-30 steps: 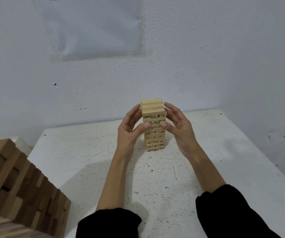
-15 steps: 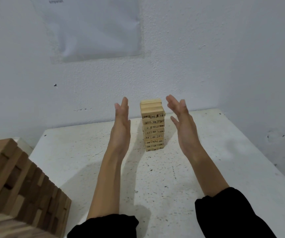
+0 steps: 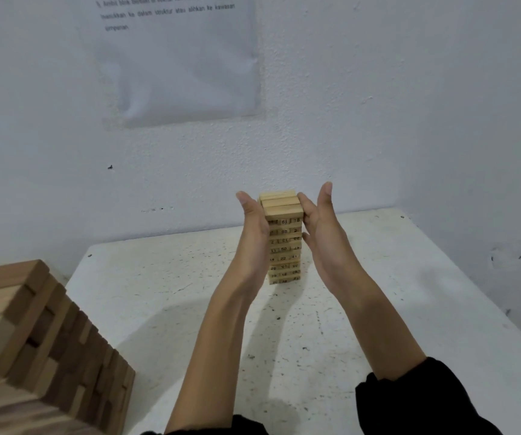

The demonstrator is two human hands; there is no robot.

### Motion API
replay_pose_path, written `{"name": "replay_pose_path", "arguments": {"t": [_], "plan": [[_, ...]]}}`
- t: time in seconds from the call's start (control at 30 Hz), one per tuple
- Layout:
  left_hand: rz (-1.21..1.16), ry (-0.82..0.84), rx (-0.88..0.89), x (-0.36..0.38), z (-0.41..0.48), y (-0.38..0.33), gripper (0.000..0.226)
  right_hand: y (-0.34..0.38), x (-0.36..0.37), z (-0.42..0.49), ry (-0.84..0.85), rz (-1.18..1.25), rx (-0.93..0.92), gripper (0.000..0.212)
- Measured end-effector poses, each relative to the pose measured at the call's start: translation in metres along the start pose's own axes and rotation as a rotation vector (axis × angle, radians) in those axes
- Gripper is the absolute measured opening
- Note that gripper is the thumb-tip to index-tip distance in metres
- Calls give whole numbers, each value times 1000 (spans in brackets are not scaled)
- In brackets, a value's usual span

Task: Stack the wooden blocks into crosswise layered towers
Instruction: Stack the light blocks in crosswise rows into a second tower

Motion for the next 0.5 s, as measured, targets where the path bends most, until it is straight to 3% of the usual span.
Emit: {"name": "replay_pose_path", "arguments": {"t": [0.37, 0.5], "plan": [[54, 11, -14, -4, -4, -2, 63, 1, 0, -2, 14, 28, -21, 69], [173, -122, -3, -27, -1, -5, 77, 15, -19, 7, -33, -67, -206, 71]]}}
Point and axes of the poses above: each hand's wrist, its own z-axis towards the middle knuckle, its own x-axis out of the palm, y = z × x, the point moved 5 cm from there along z, towards the middle knuckle, and after that the axes turned 14 degrees about -y, right-handed, at the moved point
